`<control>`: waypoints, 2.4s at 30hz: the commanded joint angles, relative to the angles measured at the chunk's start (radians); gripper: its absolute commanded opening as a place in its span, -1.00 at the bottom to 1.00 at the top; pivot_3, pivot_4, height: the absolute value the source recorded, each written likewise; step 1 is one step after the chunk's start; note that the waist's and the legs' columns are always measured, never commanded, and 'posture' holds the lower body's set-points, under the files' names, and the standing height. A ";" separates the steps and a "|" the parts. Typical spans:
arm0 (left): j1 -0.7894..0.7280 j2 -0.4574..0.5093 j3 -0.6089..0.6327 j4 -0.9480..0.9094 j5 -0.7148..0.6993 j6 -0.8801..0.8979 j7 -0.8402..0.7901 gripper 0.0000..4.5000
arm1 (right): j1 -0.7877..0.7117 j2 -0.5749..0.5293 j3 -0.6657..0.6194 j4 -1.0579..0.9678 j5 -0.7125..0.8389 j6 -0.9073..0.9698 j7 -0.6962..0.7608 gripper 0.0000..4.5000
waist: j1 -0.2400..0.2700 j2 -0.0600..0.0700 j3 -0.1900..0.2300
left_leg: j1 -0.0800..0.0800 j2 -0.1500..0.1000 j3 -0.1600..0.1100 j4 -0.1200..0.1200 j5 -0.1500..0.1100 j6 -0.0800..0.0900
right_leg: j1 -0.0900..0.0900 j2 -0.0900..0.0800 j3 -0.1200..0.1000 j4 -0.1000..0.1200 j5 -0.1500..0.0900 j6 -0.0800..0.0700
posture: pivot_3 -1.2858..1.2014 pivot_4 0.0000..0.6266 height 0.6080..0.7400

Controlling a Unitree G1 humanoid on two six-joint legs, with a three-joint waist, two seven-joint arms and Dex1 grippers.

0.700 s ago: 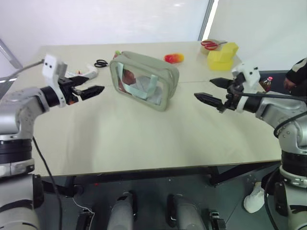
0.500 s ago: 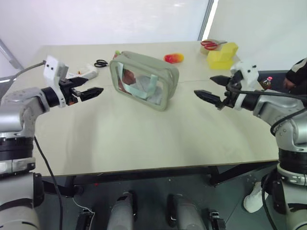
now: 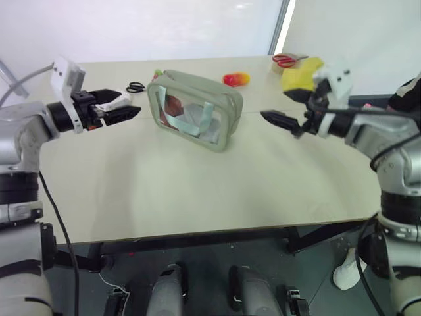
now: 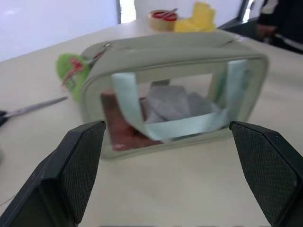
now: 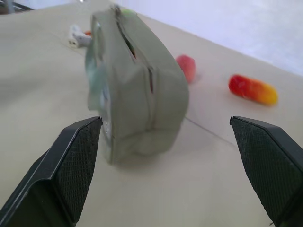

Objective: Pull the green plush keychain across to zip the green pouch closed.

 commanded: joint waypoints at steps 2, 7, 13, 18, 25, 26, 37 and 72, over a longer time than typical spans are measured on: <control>-0.062 0.035 -0.004 -0.033 0.001 -0.014 -0.026 0.99 | -0.187 0.120 0.112 0.176 -0.069 -0.065 -0.007 1.00 | -0.004 0.000 0.000 | 0.000 0.000 0.000 0.000 0.000 0.000 | 0.000 0.000 0.000 0.000 0.000 0.000 | 0.03 -0.52 1.00; -0.072 0.071 -0.019 -0.074 -0.020 0.024 -0.089 0.99 | -0.344 0.280 0.205 0.444 -0.176 -0.198 -0.012 1.00 | 0.007 0.000 0.000 | 0.000 0.000 0.002 -0.002 0.000 0.000 | -0.002 0.000 0.000 0.001 0.000 0.001 | 0.03 -0.52 1.00; -0.001 0.080 0.001 -0.159 -0.025 0.045 -0.063 0.99 | -0.455 0.423 0.264 0.766 -0.291 -0.395 0.016 1.00 | 0.000 0.000 0.000 | -0.013 0.000 0.005 0.006 0.002 0.003 | -0.015 0.000 0.002 0.012 0.000 0.008 | 0.03 -0.52 1.00; 0.051 0.102 0.030 -0.213 -0.043 0.069 -0.039 0.99 | -0.473 0.461 0.273 0.851 -0.332 -0.452 0.073 1.00 | 0.005 0.000 0.000 | -0.011 0.000 0.004 0.006 0.003 0.002 | -0.015 0.000 0.002 0.017 -0.002 0.006 | 0.03 -0.52 1.00; 0.076 0.112 0.049 -0.249 -0.061 0.086 -0.016 1.00 | -0.490 0.480 0.295 0.966 -0.421 -0.557 0.111 0.65 | 0.000 0.000 0.000 | -0.006 0.000 0.004 0.005 0.003 0.001 | -0.012 0.000 0.002 0.017 -0.002 0.004 | 0.03 -0.52 1.00; 0.081 0.115 0.051 -0.253 -0.063 0.086 -0.015 1.00 | -0.492 0.481 0.296 0.975 -0.428 -0.578 0.123 0.42 | -0.001 0.000 0.000 | -0.005 0.000 0.004 0.005 0.003 0.001 | -0.011 0.000 0.002 0.017 -0.002 0.004 | 0.03 -0.52 1.00; 0.084 0.140 0.047 -0.230 -0.057 0.066 -0.009 1.00 | -0.485 0.400 0.355 1.007 -0.579 -0.915 0.238 -0.98 | 0.003 0.000 0.000 | -0.005 0.000 0.004 0.005 0.003 0.000 | -0.011 0.000 0.002 0.018 -0.002 0.004 | 0.03 -0.52 1.00; 0.032 0.179 0.042 -0.109 -0.038 0.021 -0.049 1.00 | -0.316 0.333 0.294 0.632 -0.451 -0.785 0.468 -0.98 | 0.005 0.000 0.000 | -0.004 0.001 0.004 0.005 0.004 -0.001 | -0.011 0.000 0.003 0.020 -0.002 0.005 | 0.03 -0.52 1.00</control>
